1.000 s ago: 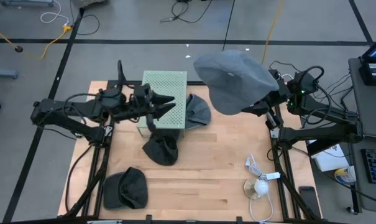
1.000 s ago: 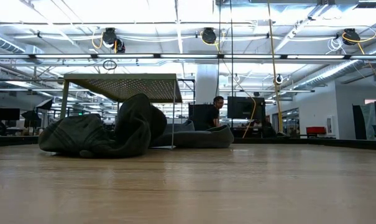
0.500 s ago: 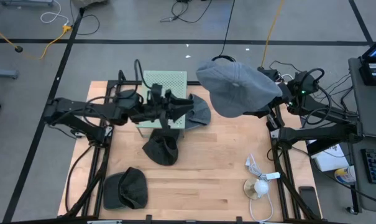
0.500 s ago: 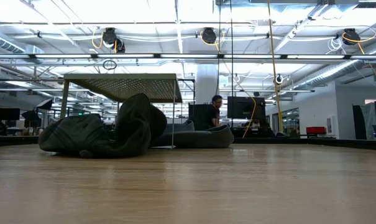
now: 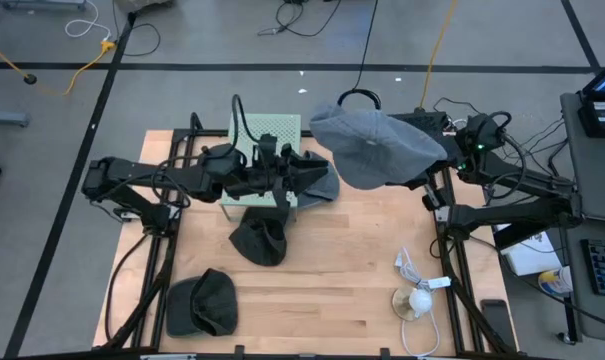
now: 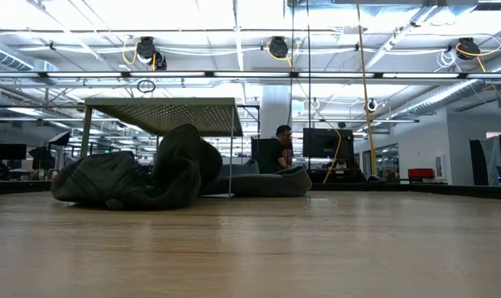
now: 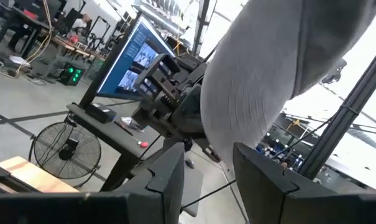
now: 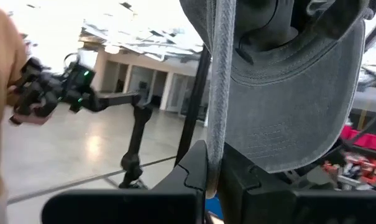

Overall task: Pick & Place hat
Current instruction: Put the right gray cap on the shelf

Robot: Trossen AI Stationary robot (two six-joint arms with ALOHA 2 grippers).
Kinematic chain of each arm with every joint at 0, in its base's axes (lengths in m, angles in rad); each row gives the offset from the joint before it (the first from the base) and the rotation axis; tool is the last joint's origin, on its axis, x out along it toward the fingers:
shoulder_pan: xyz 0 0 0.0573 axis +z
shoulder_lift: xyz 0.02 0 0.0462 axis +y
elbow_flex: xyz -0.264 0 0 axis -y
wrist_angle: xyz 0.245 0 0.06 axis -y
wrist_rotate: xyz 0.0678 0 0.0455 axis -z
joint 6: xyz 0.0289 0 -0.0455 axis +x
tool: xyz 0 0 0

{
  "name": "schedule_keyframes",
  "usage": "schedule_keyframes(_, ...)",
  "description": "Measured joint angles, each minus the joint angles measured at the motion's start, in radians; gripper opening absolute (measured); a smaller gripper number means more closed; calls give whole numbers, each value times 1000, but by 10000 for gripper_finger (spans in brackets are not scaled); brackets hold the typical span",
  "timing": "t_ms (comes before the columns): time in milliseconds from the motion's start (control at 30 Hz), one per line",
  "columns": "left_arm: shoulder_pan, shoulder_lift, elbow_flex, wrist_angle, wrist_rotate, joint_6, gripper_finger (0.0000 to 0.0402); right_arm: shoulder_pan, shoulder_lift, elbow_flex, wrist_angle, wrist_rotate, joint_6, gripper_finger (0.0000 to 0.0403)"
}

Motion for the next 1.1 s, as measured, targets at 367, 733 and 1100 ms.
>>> schedule_keyframes(367,0,-1,5,2,34,4,140,45,101,0,105,-9,-11,9)
schedule_keyframes(733,0,1,5,-5,221,-31,140,55,117,0,128,2,-9,9)
schedule_keyframes(1100,-1,0,5,10,267,-52,46,54,116,0,122,4,20,24)
